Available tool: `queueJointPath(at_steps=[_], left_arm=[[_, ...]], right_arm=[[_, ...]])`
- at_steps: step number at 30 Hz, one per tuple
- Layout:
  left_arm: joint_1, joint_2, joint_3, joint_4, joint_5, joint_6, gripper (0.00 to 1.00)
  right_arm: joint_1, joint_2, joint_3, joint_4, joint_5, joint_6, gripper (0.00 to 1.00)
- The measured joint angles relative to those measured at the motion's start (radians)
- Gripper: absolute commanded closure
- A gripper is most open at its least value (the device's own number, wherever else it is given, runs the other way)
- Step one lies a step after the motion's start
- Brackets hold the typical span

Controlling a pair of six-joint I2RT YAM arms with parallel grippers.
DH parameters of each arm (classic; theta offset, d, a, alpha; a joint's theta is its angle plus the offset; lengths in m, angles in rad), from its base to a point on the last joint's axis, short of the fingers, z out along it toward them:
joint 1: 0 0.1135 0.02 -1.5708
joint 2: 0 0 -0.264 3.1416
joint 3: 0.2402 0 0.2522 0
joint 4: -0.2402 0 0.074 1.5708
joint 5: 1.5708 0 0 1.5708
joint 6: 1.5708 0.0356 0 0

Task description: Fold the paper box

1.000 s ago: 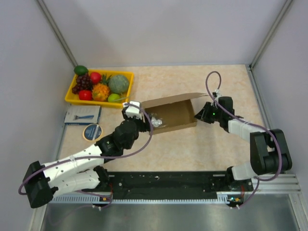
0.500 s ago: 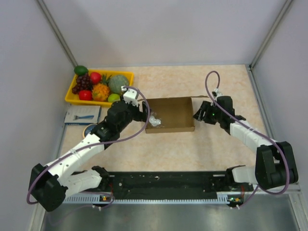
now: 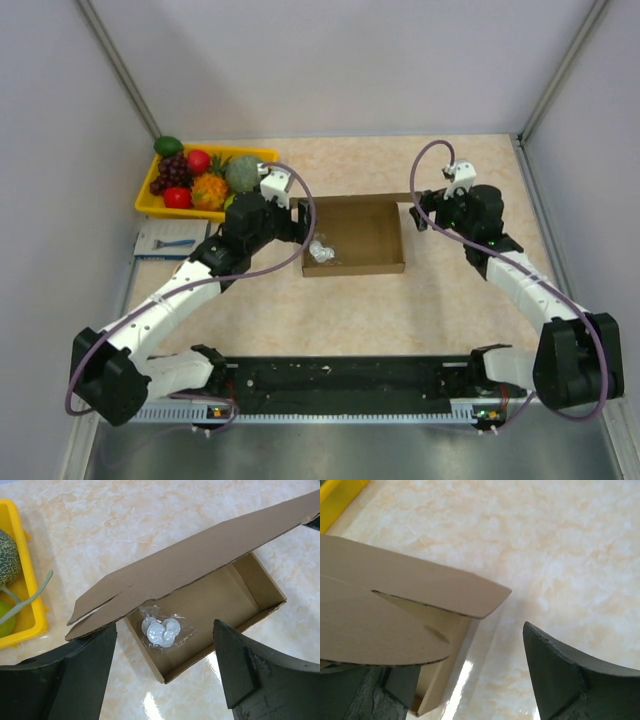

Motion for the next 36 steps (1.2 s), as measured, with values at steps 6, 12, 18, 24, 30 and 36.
queueJointPath(at_steps=[6, 12, 18, 24, 30, 36], left_arm=[[0.046, 0.014, 0.023, -0.021, 0.052, 0.008, 0.17], [0.122, 0.019, 0.042, -0.039, 0.119, 0.008, 0.17], [0.246, -0.032, -0.008, -0.045, 0.188, 0.000, 0.15], [0.408, -0.082, -0.166, 0.076, 0.276, -0.084, 0.14], [0.418, 0.015, -0.228, 0.299, 0.373, -0.091, 0.12], [0.419, 0.182, -0.128, 0.346, 0.400, -0.021, 0.15]], right_arm=[[-0.060, 0.049, -0.003, 0.156, -0.153, -0.121, 0.23], [-0.069, 0.148, 0.034, 0.209, -0.271, -0.167, 0.23], [-0.069, 0.206, 0.089, 0.228, -0.336, -0.170, 0.26], [-0.071, 0.224, 0.161, 0.198, -0.347, -0.166, 0.29], [-0.071, 0.265, 0.223, 0.151, -0.360, -0.143, 0.33], [-0.071, 0.282, 0.244, 0.106, -0.364, -0.121, 0.40]])
